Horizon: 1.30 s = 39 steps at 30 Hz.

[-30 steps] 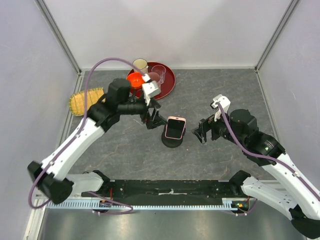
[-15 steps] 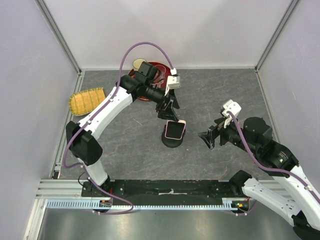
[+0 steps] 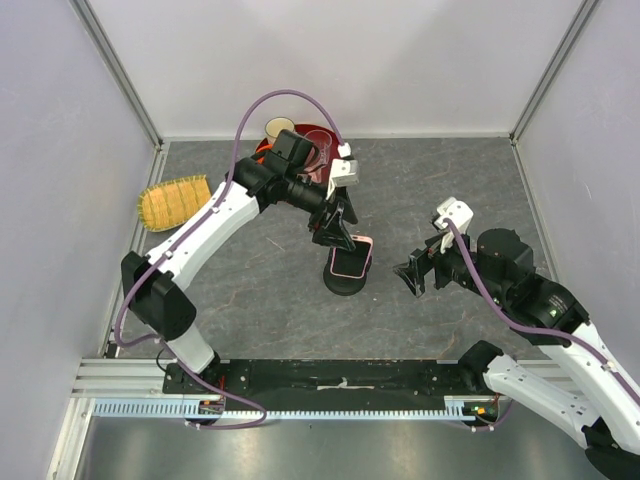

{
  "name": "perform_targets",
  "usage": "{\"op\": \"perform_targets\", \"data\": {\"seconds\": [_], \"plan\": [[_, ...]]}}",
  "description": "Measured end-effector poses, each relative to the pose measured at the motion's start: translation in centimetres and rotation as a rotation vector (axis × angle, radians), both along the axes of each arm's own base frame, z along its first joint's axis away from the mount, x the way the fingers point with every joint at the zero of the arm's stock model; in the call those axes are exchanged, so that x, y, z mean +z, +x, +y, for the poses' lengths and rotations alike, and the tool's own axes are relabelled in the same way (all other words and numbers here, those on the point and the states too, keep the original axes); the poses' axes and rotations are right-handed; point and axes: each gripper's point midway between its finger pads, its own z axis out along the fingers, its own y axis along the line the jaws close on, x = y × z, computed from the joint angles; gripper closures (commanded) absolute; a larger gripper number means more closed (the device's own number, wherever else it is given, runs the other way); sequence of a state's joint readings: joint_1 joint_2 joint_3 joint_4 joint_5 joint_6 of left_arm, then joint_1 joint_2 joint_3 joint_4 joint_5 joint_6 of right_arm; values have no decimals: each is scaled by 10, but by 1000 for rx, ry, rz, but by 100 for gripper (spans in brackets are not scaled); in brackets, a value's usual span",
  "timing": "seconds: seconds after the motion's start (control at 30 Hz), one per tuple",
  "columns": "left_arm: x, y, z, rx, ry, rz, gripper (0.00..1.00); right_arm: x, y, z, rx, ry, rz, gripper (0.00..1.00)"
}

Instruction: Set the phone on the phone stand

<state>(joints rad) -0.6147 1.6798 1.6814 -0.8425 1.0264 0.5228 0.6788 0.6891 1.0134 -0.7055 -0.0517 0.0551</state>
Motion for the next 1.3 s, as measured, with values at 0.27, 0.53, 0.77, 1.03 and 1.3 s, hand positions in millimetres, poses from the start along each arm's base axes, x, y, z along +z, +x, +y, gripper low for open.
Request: {"op": "perform_targets", "data": {"seconds": [0.27, 0.53, 0.77, 1.03, 1.3], "plan": [[-15, -16, -3, -3, 53, 5, 45, 0, 0, 0, 1, 0, 1, 2], [-29, -14, -3, 50, 99, -15, 88, 2, -1, -1, 0, 6, -7, 2], [-28, -6, 4, 156, 102, -89, 98, 5, -3, -3, -3, 14, -17, 2], [-18, -4, 59, 532, 178, -108, 98, 2, 6, -3, -44, 8, -4, 2], [12, 7, 146, 1076, 207, -106, 98, 5, 16, 2, -81, 43, 4, 2]]}}
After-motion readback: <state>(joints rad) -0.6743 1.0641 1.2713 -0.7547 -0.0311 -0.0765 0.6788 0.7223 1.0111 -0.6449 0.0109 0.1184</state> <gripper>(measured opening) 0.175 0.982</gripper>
